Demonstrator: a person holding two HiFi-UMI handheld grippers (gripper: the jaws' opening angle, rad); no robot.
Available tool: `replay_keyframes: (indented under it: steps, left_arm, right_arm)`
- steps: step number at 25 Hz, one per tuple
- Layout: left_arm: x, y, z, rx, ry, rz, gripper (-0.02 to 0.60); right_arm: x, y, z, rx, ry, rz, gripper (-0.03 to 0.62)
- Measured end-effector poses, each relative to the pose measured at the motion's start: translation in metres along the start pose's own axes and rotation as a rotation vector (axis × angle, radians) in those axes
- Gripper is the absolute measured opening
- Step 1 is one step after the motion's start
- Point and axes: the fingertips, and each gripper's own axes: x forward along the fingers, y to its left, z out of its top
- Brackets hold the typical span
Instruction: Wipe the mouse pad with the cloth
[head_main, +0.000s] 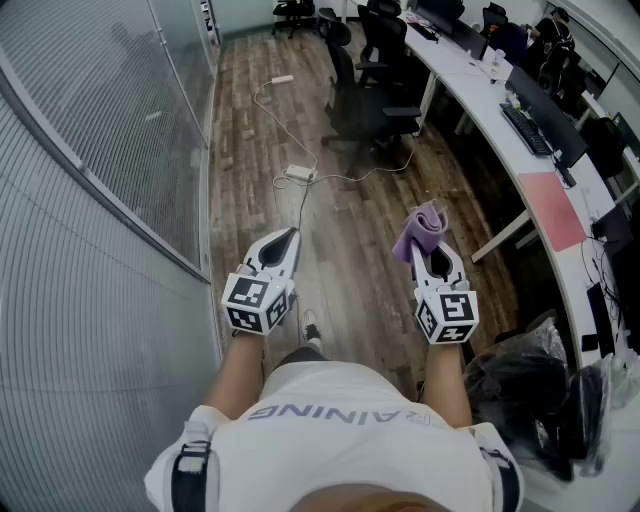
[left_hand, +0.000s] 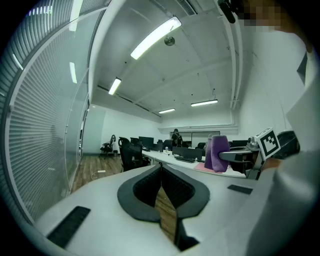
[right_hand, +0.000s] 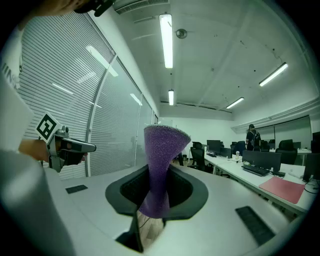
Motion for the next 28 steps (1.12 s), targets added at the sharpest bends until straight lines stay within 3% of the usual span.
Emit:
replay_keyframes:
  steps: [18,28]
  left_arm:
    - [-0.01,0.002,-0.012,-0.015,0.027,-0.01,0.032]
    - [0.034,0.023,-0.012,-0.012,0.056,-0.038,0.032]
  right_arm:
    - [-0.007,0.011,-0.006,0.016,0.007,-0.014,0.098]
    - [0.034,-0.013,-0.014,0.067,0.022,-0.038,0.1]
